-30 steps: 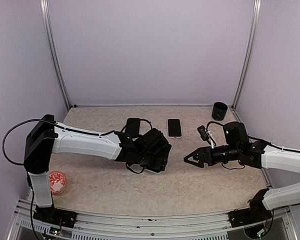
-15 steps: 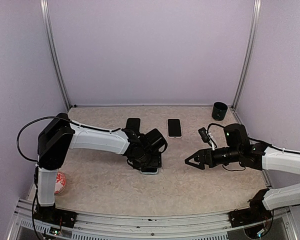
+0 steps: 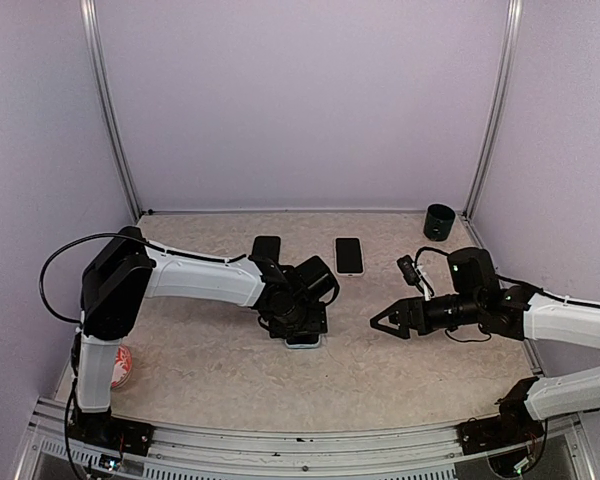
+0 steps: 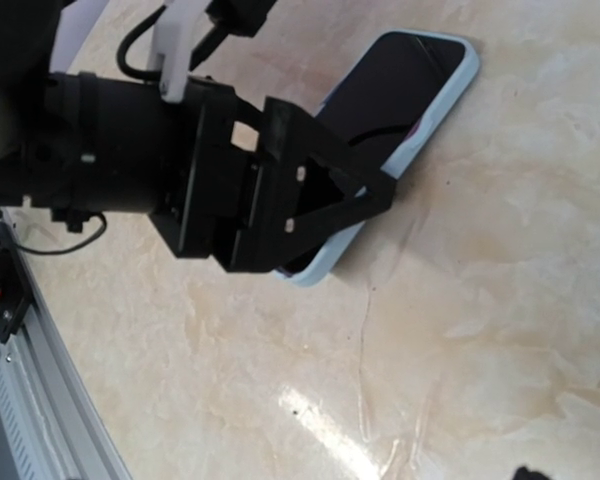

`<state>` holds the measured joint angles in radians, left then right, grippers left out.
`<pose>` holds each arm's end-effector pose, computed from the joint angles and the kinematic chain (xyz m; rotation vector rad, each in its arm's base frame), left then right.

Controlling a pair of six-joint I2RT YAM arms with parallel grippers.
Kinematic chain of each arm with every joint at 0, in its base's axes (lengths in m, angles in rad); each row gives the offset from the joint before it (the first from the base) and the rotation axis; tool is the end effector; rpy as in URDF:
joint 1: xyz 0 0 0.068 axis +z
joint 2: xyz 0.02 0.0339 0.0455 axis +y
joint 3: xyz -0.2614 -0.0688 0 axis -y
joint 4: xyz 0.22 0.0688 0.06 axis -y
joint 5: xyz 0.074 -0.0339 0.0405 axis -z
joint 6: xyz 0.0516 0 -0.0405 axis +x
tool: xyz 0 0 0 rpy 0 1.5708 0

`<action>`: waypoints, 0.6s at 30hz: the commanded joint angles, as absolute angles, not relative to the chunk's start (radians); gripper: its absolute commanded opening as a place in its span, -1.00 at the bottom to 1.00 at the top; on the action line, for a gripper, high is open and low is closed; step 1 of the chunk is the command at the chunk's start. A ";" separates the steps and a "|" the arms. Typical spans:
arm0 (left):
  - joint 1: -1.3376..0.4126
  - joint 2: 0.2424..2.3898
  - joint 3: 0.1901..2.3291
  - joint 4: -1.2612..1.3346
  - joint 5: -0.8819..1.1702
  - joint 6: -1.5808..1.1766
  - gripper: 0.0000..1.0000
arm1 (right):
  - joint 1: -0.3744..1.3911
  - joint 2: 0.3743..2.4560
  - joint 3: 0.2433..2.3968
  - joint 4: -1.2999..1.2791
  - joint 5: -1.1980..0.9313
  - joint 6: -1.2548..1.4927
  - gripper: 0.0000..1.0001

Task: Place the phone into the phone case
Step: Place the phone with the phone case at the center of the board.

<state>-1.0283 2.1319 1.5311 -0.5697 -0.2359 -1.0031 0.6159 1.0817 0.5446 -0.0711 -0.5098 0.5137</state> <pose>0.2286 -0.3559 0.1456 -0.0311 2.7181 -0.2988 0.1606 0.1445 0.2152 -0.4347 2.3057 1.1616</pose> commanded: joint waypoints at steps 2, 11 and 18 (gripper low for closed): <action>-1.029 2.148 1.538 -0.595 -0.224 -1.025 0.23 | 0.604 1.078 0.547 -0.079 -0.514 0.505 0.81; -1.029 2.130 1.506 -0.578 -0.216 -1.026 0.64 | 0.603 1.086 0.560 -0.087 -0.515 0.500 0.81; -1.029 2.109 1.496 -0.583 -0.223 -1.029 0.98 | 0.601 1.083 0.560 -0.089 -0.518 0.500 0.82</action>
